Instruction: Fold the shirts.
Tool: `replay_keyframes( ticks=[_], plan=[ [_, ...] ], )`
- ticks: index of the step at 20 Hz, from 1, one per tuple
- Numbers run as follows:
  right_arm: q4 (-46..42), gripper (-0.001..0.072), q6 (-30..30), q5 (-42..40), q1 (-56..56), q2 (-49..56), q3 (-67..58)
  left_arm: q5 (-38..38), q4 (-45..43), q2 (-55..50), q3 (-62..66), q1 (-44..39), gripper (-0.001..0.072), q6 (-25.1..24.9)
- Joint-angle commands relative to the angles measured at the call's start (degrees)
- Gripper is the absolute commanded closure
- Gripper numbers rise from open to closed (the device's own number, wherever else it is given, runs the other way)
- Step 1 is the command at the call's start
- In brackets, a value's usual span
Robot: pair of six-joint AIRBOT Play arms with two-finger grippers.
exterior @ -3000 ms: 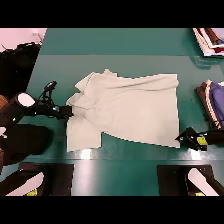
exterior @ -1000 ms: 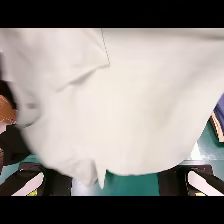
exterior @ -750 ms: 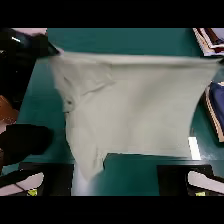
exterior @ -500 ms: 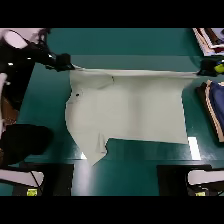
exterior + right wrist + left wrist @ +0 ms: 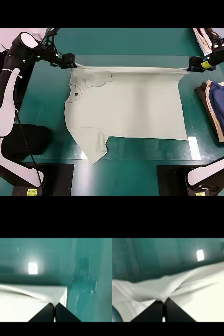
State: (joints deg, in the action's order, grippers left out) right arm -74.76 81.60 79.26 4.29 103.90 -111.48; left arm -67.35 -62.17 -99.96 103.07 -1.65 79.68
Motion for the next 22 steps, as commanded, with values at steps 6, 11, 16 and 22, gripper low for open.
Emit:
replay_keyframes(
  ticks=[6, 11, 16, 22],
  plan=[
    [0.3, 0.07, -1.1, -4.2, -1.4, -8.6, 22.7, -4.0, -7.5, 1.9, -13.8, -4.2, 0.0681, 5.2],
    [0.2, 0.0259, 0.9, -2.0, -1.3, -10.0, 24.5, -10.2, -13.0, 3.8, -15.6, -4.1, 0.0285, 7.0],
    [-0.2, 0.0261, 0.7, 1.3, -0.6, -17.9, 24.5, -9.1, -17.6, 21.2, -33.9, -4.3, 0.0284, 11.6],
    [0.2, 0.0261, 0.3, -2.4, -1.0, -24.4, 24.5, -6.2, -7.6, 49.7, -67.3, -4.8, 0.0283, 20.1]
  ],
)
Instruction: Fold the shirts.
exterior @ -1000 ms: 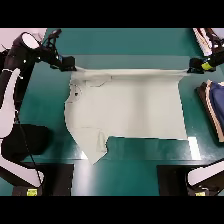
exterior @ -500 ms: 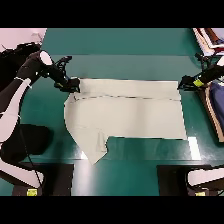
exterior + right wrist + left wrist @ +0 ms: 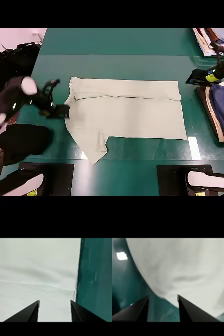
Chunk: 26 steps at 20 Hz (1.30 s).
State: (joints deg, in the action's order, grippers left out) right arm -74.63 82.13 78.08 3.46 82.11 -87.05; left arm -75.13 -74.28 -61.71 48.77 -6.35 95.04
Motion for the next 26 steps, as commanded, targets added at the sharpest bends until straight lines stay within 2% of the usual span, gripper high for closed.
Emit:
replay_keyframes(
  ticks=[1, 4, 11, 17, 22, 24, 25, 26],
  plan=[
    [0.1, 0.0261, -0.2, -0.9, -0.1, -2.9, 0.0, 1.9, 6.3, 14.5, -16.5, -0.1, 0.0283, 5.8],
    [0.1, 0.0262, -0.2, -0.8, -0.1, -3.1, 0.0, 3.9, 10.5, 17.7, -22.7, -0.1, 0.0283, 5.9],
    [3.8, 0.0263, -0.1, 0.5, -0.1, -3.2, 0.0, 16.5, 18.5, 17.7, -28.6, -0.1, 0.0284, 3.0],
    [4.7, 0.0263, -0.1, 1.5, -0.1, -3.2, 0.0, 17.8, 19.8, 17.7, -31.3, -0.1, 0.0284, 2.0],
    [4.7, 0.0263, -0.1, 2.4, -0.1, -3.2, 0.0, 23.7, 25.5, 17.6, -31.3, -0.1, 0.029, -1.0],
    [4.5, 0.0263, -0.1, 3.9, 0.0, -3.2, 0.0, 24.8, 26.3, 17.6, -31.3, -0.1, 0.063, -2.6],
    [4.5, 0.0263, -0.1, 4.9, 0.5, -3.2, 0.0, 25.0, 27.8, 17.6, -31.2, -0.1, 0.0683, -4.9],
    [4.5, 0.0263, -0.1, 6.6, 1.2, -3.2, 0.0, 24.6, 28.9, 17.6, -30.8, -0.1, 0.0683, -6.3]
  ],
)
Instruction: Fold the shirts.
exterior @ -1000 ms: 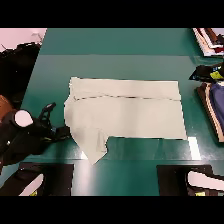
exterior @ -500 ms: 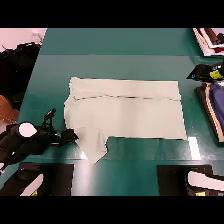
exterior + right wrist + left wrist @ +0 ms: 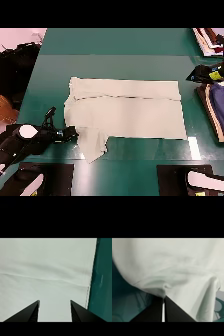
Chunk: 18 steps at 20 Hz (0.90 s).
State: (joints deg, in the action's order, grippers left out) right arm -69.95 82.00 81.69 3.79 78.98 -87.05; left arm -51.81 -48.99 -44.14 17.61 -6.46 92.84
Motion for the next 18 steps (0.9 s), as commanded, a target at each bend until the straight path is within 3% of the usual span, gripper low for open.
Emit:
replay_keyframes(
  ticks=[1, 4, 8, 12, 18],
  plan=[
    [-0.3, 0.0263, 0.0, 4.9, 1.9, -0.1, 0.3, 0.2, 4.0, 0.0, 1.0, 0.0, 0.0683, -4.9],
    [-2.0, 0.0264, 0.0, 5.3, 7.3, -4.9, 10.6, -3.3, 4.0, 0.0, 4.2, 0.0, 0.0683, -7.4],
    [-6.8, 0.026, 0.0, 4.3, 16.4, -14.1, 34.4, -3.2, 4.1, 0.0, 6.7, 0.0, 0.0683, -7.8],
    [-6.0, 0.0261, 0.0, -1.2, 25.2, -17.6, 53.4, -3.2, 4.2, 0.0, 6.7, 0.0, 0.0683, -7.8],
    [4.6, 0.0263, -3.0, -10.1, 25.5, -18.6, 60.1, -3.1, 4.2, 0.0, 6.7, 0.0, 0.0683, -7.8]
  ],
)
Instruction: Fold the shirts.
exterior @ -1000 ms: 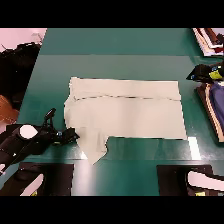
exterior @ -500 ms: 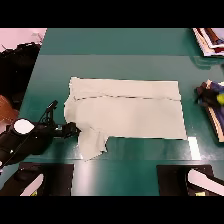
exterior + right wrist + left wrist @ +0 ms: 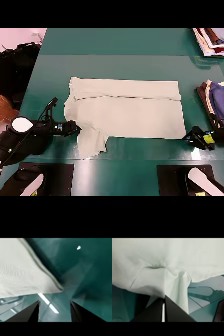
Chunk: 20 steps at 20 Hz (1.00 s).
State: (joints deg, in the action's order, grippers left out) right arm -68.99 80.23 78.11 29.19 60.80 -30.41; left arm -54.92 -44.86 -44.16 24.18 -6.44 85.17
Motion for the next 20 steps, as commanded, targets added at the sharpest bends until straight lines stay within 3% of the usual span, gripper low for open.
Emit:
replay_keyframes(
  ticks=[1, 5, 7, 9, 13, 16, 18, 20],
  plan=[
    [4.1, 0.0264, -1.2, -8.0, -0.9, -0.5, 3.1, 0.0, 0.1, 0.1, 0.1, 0.0, 0.0683, -0.1],
    [5.0, 0.036, -0.7, -11.6, -4.8, -0.5, 0.5, 0.0, 0.0, 0.1, 0.1, 0.0, 0.0683, -0.1],
    [5.0, 0.0457, -0.6, -12.2, -6.6, -0.5, -0.4, 0.0, 0.0, 0.1, 0.1, 0.0, 0.0683, -0.1],
    [4.4, 0.0702, -0.6, -12.2, -8.3, -0.6, -0.4, -0.7, -1.0, 0.1, 0.1, 0.0, 0.0684, -0.7],
    [-2.8, 0.07, -0.6, -6.9, -10.9, -5.7, -0.4, -10.1, -7.3, 3.9, 0.7, 0.0, 0.0686, 2.8],
    [-9.0, 0.07, -0.6, 0.2, -10.0, -14.4, -0.4, -19.6, -15.2, 15.1, 0.7, 0.0, 0.0687, 11.7],
    [-10.5, 0.0701, -0.6, 5.4, -7.9, -21.5, -0.5, -26.8, -14.5, 23.3, 0.9, 0.0, 0.0686, 17.9],
    [-9.6, 0.0701, 0.2, 7.5, -7.4, -26.5, -2.4, -28.6, -12.6, 27.8, 3.5, 0.0, 0.0686, 21.8]
  ],
)
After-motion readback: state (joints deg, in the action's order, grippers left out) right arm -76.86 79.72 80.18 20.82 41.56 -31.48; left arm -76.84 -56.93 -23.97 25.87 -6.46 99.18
